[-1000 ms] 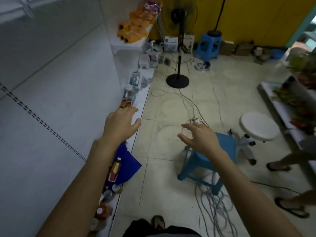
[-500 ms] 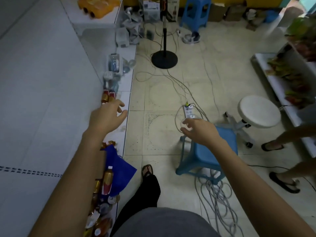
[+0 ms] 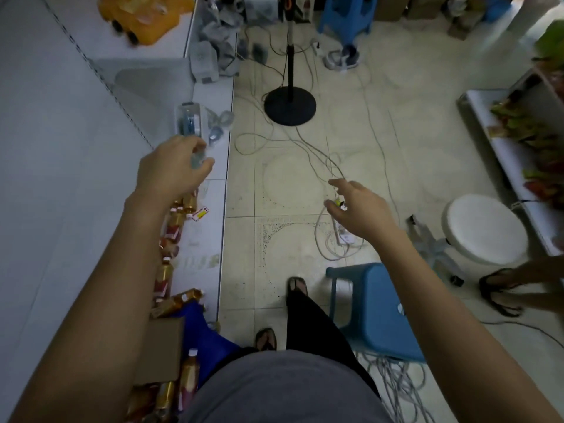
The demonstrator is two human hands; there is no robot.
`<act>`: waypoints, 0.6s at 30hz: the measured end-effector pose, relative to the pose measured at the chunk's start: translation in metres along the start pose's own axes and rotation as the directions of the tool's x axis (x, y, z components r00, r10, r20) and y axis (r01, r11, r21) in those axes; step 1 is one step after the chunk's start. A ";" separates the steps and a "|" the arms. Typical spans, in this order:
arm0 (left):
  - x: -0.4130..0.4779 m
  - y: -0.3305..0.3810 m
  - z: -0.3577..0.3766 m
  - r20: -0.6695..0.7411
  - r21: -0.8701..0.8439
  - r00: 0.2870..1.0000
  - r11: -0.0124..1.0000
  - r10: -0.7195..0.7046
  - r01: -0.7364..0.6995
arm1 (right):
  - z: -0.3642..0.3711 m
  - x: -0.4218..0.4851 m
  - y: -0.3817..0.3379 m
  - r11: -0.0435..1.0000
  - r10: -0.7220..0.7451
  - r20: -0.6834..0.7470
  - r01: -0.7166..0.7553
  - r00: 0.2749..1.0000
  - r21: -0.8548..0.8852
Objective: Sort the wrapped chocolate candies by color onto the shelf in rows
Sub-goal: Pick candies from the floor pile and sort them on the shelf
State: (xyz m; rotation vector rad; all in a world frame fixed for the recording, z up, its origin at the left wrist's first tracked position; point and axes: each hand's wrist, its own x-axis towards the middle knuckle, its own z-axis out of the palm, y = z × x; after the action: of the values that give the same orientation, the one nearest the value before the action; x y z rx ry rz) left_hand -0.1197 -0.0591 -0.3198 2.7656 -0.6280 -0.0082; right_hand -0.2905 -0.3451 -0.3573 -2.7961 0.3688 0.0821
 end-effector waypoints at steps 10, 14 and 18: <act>0.190 0.041 -0.078 -0.255 0.081 0.966 0.995 -0.030 0.052 | -0.111 0.244 -0.018 0.943 -0.332 -0.165 0.323 0.929 -0.079; 0.252 0.062 -0.148 -0.417 0.115 0.909 0.993 0.017 0.034 | -0.182 0.334 -0.058 0.835 -0.549 -0.296 0.530 0.782 -0.149; 0.282 0.068 -0.230 -0.594 0.293 0.799 0.950 0.089 0.112 | -0.239 0.402 -0.121 0.675 -0.702 -0.428 0.724 0.569 -0.143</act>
State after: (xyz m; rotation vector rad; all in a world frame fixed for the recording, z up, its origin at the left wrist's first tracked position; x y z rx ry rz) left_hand 0.1232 -0.1691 -0.0637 2.8100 -0.4579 1.0191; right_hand 0.1333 -0.4080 -0.1331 -2.6515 -0.6964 -0.7710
